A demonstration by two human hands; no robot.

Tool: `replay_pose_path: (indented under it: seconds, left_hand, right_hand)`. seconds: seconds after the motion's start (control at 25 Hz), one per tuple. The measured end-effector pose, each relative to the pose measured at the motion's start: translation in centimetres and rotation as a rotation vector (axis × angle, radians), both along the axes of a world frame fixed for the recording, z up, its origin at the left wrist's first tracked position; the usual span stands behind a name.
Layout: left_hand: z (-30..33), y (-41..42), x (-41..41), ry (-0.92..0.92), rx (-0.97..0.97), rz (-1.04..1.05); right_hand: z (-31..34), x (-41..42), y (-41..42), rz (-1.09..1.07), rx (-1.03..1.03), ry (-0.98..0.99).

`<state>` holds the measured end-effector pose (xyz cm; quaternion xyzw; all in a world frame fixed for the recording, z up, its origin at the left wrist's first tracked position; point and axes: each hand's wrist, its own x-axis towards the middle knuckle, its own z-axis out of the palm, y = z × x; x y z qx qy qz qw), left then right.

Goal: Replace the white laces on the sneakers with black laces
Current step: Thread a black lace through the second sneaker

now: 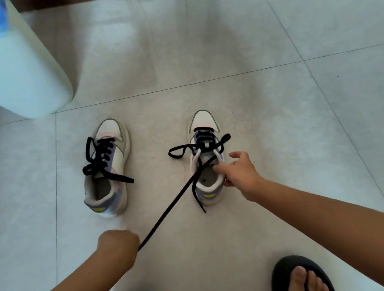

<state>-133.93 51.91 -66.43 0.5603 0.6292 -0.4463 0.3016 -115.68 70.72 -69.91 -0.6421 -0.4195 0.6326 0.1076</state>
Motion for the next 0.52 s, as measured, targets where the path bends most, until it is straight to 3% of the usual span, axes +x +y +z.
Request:
replay_pose_path:
  seconds: [0.08, 0.24, 0.28, 0.36, 0.44, 0.52]
  left_hand:
    - [1.1, 3.7, 1.2, -0.078, 0.22, 0.041]
    - [1.8, 11.1, 5.0, -0.335, 0.925, 0.22]
    - [1.3, 12.4, 5.8, -0.368, 0.992, 0.235]
    - [0.0, 14.3, 6.5, -0.349, 0.898, 0.276]
    - [-1.3, 15.2, 6.6, -0.298, 0.838, 0.272]
    - [-2.4, 15.3, 6.5, -0.267, 0.898, 0.238]
  right_hand:
    - [0.4, 0.7, 0.6, -0.002, -0.036, 0.1]
    - [1.1, 0.5, 2.5, -0.017, -0.045, 0.131]
    - [1.2, 0.1, 2.7, 0.012, -0.052, 0.134]
    - [1.4, -0.7, 2.8, -0.011, -0.079, 0.186]
    - [1.8, -0.9, 3.4, -0.142, -0.167, 0.291]
    - [2.2, -0.4, 4.8, -0.256, -0.249, 0.411]
